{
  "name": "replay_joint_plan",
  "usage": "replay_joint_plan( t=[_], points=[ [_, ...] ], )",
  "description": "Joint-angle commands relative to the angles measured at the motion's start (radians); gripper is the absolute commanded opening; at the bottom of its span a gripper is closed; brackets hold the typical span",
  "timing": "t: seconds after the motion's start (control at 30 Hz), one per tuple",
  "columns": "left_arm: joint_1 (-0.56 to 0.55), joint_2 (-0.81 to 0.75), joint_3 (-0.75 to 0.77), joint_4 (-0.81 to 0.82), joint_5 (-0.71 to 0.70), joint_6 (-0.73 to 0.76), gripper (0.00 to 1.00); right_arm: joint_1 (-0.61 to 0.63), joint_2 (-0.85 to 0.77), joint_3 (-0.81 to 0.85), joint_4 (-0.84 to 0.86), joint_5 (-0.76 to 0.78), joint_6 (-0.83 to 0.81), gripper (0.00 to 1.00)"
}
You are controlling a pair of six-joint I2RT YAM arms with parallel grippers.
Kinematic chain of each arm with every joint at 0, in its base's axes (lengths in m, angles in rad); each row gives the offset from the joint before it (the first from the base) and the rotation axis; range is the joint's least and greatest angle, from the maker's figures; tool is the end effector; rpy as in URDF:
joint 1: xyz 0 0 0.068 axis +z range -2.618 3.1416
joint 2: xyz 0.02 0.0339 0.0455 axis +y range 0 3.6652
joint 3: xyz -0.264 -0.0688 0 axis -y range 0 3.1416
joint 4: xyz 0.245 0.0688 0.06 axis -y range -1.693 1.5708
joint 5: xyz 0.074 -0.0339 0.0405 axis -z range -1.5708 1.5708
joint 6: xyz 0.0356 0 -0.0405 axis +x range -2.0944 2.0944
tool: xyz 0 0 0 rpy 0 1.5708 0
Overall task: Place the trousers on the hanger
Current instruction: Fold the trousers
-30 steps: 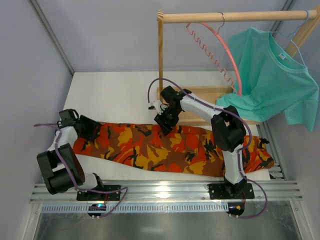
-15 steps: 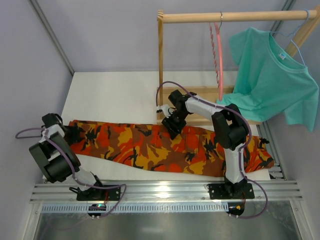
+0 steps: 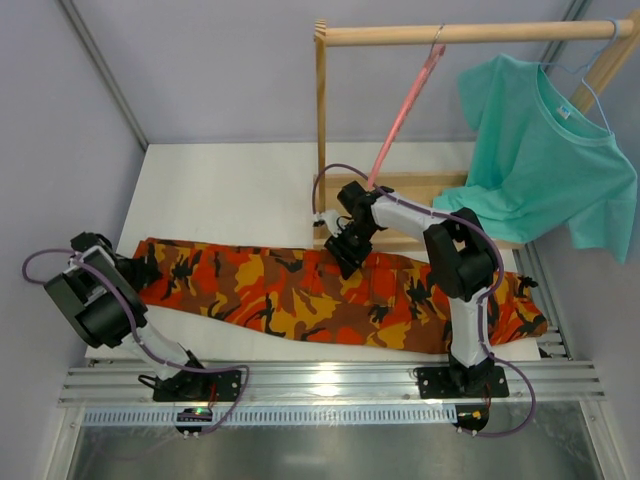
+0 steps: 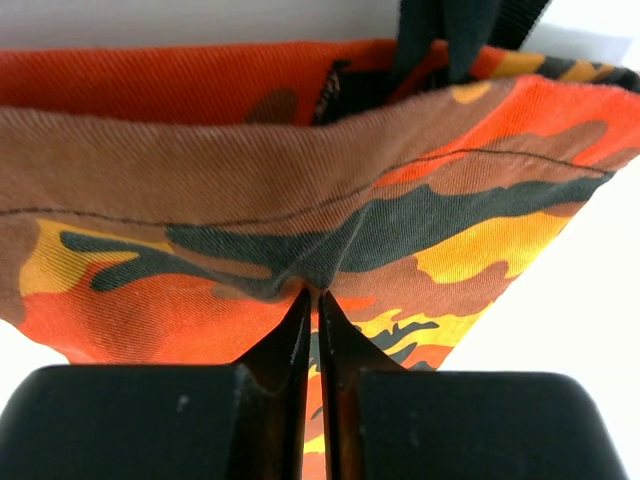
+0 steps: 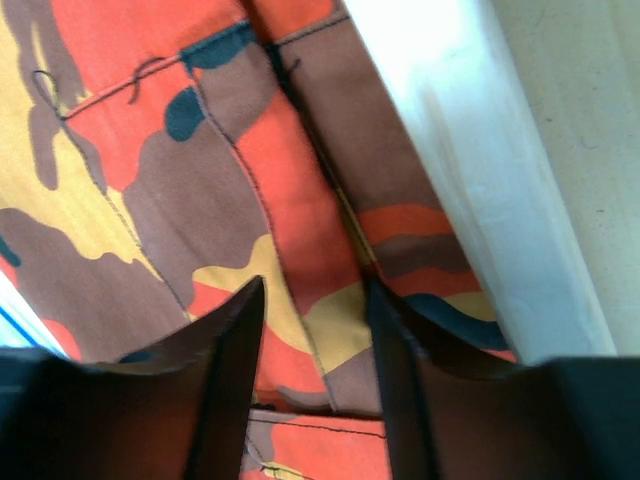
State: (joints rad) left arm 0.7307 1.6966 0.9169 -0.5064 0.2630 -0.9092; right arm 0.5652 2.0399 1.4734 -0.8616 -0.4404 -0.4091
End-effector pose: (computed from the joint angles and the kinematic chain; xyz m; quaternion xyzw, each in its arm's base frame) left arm 0.2296 0.1933 0.1418 -0.7048 0.6831 -0.1418 0.1285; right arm 0.3241 0.2235 0.1630 -0.4694 0.8529 0.2226 0.0524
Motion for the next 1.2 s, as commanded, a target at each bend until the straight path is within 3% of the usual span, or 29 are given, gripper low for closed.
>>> replay_joint_plan(
  t=[0.0, 0.07, 0.2, 0.4, 0.63, 1.07, 1.17],
  points=[
    [0.039, 0.104, -0.007, 0.014, -0.119, 0.033, 0.04, -0.002, -0.053, -0.025, 0.03, 0.018, 0.013, 0.46],
    [0.049, 0.113, 0.007, 0.006, -0.12, 0.035, 0.02, -0.004, -0.078, -0.035, 0.055, 0.041, 0.024, 0.35],
    [0.058, 0.115, 0.01, -0.001, -0.14, 0.039, 0.01, -0.002, -0.148, -0.064, 0.111, 0.133, 0.07, 0.04],
    [0.059, 0.124, 0.008, -0.003, -0.151, 0.035, 0.01, 0.005, -0.253, -0.058, 0.137, 0.176, 0.141, 0.04],
    [0.075, 0.17, 0.02, -0.009, -0.151, 0.036, 0.0, 0.012, -0.251, -0.044, 0.183, 0.405, 0.173, 0.04],
    [0.091, 0.195, 0.06, -0.041, -0.18, 0.053, 0.01, 0.009, -0.222, -0.137, 0.265, 0.476, 0.199, 0.04],
    [0.09, 0.192, 0.079, -0.053, -0.188, 0.055, 0.01, 0.009, -0.228, -0.16, 0.282, 0.474, 0.214, 0.11]
  ],
)
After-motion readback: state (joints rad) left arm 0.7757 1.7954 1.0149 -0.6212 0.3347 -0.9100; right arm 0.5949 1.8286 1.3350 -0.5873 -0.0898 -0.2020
